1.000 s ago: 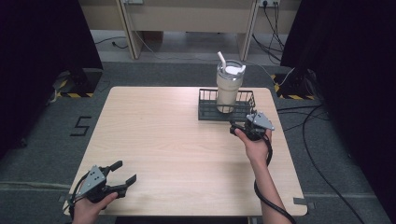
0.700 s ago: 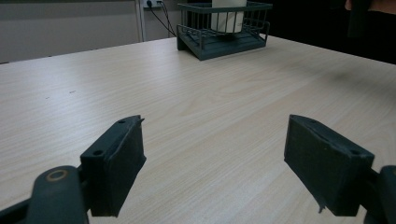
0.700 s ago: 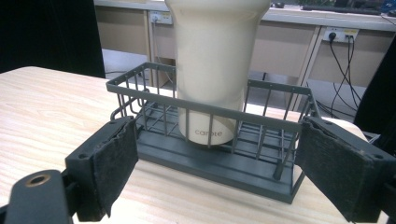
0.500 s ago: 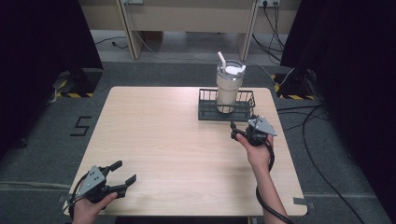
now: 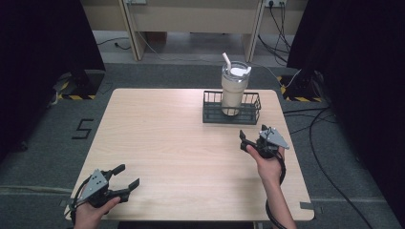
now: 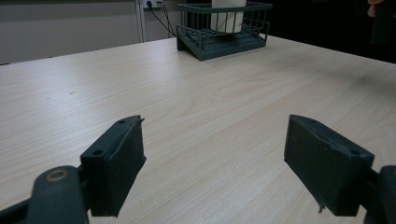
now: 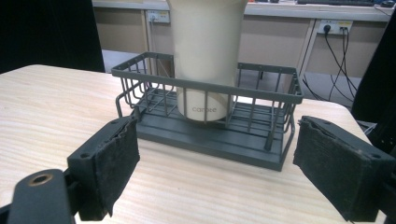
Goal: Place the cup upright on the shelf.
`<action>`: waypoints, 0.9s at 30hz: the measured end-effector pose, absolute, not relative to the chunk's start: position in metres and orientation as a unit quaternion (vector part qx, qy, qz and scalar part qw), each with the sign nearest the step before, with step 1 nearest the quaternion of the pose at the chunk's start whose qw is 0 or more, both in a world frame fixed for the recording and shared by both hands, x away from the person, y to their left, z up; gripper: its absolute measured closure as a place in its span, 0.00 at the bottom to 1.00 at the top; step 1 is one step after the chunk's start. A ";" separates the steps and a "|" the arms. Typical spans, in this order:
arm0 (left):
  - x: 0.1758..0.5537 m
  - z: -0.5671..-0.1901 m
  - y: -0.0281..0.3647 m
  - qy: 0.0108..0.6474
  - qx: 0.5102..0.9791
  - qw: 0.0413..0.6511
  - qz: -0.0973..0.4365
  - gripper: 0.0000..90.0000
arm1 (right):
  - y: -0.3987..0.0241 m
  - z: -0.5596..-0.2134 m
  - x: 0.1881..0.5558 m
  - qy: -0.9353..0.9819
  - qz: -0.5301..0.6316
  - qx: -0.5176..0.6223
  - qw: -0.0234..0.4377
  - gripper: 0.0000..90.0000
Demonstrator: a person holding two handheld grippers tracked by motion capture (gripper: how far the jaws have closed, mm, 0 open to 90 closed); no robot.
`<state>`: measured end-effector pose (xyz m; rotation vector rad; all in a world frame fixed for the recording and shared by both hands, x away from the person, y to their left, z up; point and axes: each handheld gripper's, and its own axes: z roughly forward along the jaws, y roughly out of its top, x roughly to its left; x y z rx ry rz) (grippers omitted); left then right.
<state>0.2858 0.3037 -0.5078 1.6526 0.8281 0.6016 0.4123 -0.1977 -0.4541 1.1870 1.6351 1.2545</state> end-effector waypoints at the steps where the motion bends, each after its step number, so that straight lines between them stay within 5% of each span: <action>1: 0.286 -0.508 0.304 0.352 0.702 0.564 0.256 0.21 | -0.199 -0.454 0.411 0.638 0.488 0.464 0.373 0.16; 27: 0.286 -0.507 0.304 0.349 0.702 0.564 0.259 0.21 | -0.213 -0.476 0.372 0.632 0.481 0.471 0.384 0.16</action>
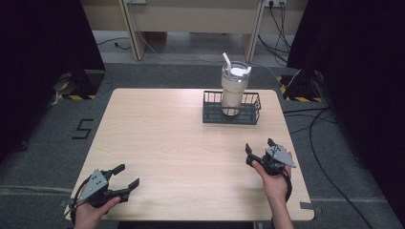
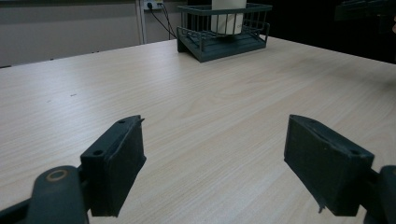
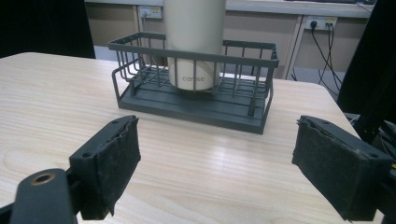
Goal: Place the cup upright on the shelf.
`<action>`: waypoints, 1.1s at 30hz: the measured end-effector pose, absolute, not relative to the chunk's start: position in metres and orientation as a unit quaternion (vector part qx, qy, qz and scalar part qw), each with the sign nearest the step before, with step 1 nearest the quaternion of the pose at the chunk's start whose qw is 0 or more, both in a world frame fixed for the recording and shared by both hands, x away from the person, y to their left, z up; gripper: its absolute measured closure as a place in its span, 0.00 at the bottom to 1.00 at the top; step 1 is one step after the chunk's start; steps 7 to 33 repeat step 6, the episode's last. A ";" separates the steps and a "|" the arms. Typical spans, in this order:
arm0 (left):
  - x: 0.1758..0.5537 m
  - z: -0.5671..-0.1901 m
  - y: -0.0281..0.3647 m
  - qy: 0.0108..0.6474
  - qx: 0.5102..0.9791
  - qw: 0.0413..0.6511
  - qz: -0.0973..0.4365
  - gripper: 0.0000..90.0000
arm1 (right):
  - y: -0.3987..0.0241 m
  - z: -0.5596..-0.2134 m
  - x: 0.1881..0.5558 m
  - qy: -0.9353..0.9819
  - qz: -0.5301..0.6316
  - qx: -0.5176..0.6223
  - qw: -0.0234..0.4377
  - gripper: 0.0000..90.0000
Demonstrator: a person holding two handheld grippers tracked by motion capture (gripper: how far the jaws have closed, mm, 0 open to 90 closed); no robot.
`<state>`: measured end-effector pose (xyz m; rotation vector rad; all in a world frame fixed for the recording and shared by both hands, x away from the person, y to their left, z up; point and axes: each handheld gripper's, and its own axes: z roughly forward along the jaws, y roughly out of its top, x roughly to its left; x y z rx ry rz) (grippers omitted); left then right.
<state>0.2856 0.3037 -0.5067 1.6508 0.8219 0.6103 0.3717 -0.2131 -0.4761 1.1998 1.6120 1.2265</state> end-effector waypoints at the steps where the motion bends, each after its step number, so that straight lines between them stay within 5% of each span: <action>1: 0.286 -0.507 0.304 0.349 0.702 0.564 0.259 0.21 | -0.213 -0.476 0.372 0.632 0.482 0.470 0.384 0.16; 33: 0.286 -0.506 0.303 0.348 0.701 0.567 0.259 0.21 | -0.213 -0.478 0.370 0.634 0.481 0.469 0.383 0.16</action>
